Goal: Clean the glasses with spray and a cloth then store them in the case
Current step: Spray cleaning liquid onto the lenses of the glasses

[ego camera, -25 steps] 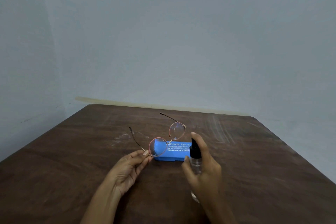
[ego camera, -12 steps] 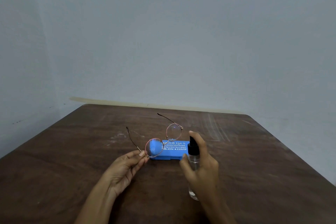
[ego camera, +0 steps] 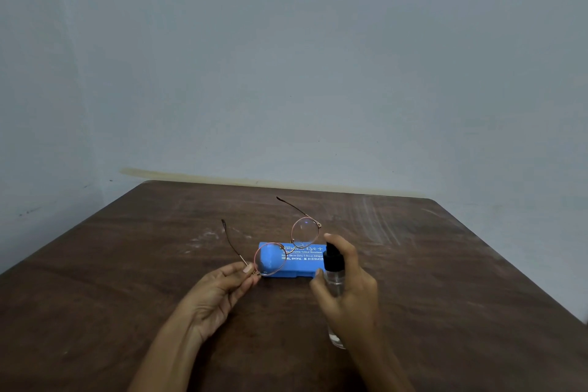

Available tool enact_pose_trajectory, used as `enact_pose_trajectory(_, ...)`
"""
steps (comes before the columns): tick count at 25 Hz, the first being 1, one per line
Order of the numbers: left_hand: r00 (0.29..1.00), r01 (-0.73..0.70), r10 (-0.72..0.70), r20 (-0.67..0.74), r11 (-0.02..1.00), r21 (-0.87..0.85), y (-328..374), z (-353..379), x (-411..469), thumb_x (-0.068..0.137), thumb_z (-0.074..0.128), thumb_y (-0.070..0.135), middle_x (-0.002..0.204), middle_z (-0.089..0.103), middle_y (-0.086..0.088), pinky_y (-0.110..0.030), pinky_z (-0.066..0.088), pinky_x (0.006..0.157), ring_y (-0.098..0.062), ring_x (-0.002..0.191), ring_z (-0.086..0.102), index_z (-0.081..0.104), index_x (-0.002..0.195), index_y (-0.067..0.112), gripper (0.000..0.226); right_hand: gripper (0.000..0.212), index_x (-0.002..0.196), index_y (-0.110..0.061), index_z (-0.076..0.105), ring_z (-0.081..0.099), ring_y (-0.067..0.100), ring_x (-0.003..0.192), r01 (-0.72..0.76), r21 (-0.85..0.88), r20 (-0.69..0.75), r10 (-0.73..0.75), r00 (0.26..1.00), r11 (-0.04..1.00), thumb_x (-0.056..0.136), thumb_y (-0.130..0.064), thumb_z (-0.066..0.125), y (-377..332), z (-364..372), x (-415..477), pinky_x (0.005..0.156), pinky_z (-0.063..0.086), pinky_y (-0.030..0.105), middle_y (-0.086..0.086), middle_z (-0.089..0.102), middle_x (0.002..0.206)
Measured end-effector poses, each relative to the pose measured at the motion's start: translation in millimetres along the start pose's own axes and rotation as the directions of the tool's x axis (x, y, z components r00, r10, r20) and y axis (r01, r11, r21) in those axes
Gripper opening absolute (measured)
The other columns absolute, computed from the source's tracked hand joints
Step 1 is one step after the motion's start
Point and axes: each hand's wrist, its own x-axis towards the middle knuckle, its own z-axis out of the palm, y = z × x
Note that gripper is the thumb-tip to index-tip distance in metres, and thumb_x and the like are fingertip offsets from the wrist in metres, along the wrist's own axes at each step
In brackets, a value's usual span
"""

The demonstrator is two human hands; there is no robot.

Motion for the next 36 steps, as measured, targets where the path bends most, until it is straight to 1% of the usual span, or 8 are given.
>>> enact_pose_trajectory(4,1.0,0.003,-0.003,-0.001,1.0,0.0,0.4,-0.2,-0.3,0.086,0.046,-0.009,0.051,0.068,-0.005,-0.011,0.05,0.042,-0.007,0.044,0.065,0.06,0.08,-0.004,0.016,0.072,0.119,-0.052,0.038,0.054,0.001,0.064,0.035,-0.018,-0.004,-0.035,0.999,0.999,0.072,-0.005,0.063,-2.1,-0.3,0.1,0.054,0.037,0.002,-0.022,0.054,0.071)
enact_pose_trajectory(7,1.0,0.007,-0.007,0.004,1.0,0.005,-0.1,0.5,-1.3,0.086,0.046,-0.009,0.051,0.068,-0.006,-0.011,0.05,0.041,-0.007,0.044,0.065,0.06,0.08,-0.004,0.016,0.07,0.125,-0.047,0.037,0.053,-0.004,0.063,0.042,-0.01,-0.017,-0.042,0.999,0.999,0.072,-0.008,0.061,-2.3,-0.5,0.3,0.056,0.036,0.0,-0.025,0.053,0.074)
enact_pose_trajectory(17,1.0,0.015,-0.015,0.008,1.0,0.004,0.8,1.4,-3.5,0.086,0.044,-0.009,0.05,0.068,-0.005,-0.01,0.05,0.042,-0.007,0.044,0.064,0.059,0.079,-0.003,0.017,0.06,0.11,-0.044,0.043,0.057,-0.001,0.063,0.028,-0.001,0.008,-0.028,1.0,1.0,0.072,-0.003,0.065,1.2,0.0,-0.9,0.047,0.037,0.003,-0.019,0.055,0.07)
enact_pose_trajectory(20,1.0,0.009,-0.009,0.008,1.0,0.01,1.8,2.5,-4.6,0.087,0.044,-0.009,0.05,0.068,-0.004,-0.01,0.05,0.042,-0.006,0.044,0.064,0.059,0.079,-0.003,0.019,0.062,0.117,-0.045,0.041,0.057,0.008,0.069,0.033,-0.003,-0.029,-0.033,0.999,0.999,0.071,-0.01,0.061,1.7,1.1,-0.5,0.054,0.039,0.005,-0.015,0.06,0.075)
enact_pose_trajectory(24,1.0,-0.002,0.001,0.008,1.0,0.014,1.0,3.3,-5.0,0.087,0.043,-0.009,0.049,0.068,-0.003,-0.009,0.05,0.043,-0.005,0.044,0.064,0.059,0.078,-0.002,0.02,0.069,0.127,-0.044,0.038,0.056,0.002,0.079,0.038,-0.038,-0.066,-0.04,0.997,0.999,0.07,-0.012,0.059,0.8,2.2,0.0,0.065,0.036,-0.005,-0.018,0.057,0.083)
enact_pose_trajectory(27,1.0,0.003,-0.003,0.007,1.0,0.012,0.9,2.2,-4.0,0.087,0.043,-0.009,0.05,0.068,-0.003,-0.009,0.05,0.043,-0.005,0.045,0.065,0.059,0.078,-0.002,0.02,0.067,0.126,-0.043,0.039,0.057,0.005,0.079,0.048,-0.033,-0.064,-0.05,0.997,0.998,0.07,-0.012,0.059,1.8,1.7,0.2,0.064,0.038,-0.002,-0.016,0.057,0.084)
enact_pose_trajectory(31,1.0,-0.002,0.002,0.009,1.0,0.018,0.1,1.9,-2.9,0.087,0.043,-0.009,0.05,0.068,-0.003,-0.009,0.05,0.043,-0.005,0.046,0.065,0.059,0.078,-0.001,0.02,0.056,0.115,-0.041,0.044,0.056,0.016,0.069,0.027,-0.019,-0.063,-0.028,0.998,0.999,0.07,-0.013,0.06,2.9,1.0,-0.7,0.056,0.04,0.01,-0.005,0.062,0.074)
enact_pose_trajectory(36,1.0,0.002,-0.002,0.014,1.0,0.008,0.8,0.8,-2.4,0.087,0.043,-0.009,0.05,0.069,-0.004,-0.01,0.05,0.043,-0.006,0.046,0.065,0.06,0.078,-0.002,0.02,0.059,0.114,-0.041,0.044,0.056,0.015,0.068,0.013,-0.014,-0.069,-0.014,0.997,1.0,0.07,-0.006,0.065,2.9,1.8,-1.0,0.052,0.039,0.008,-0.013,0.057,0.071)
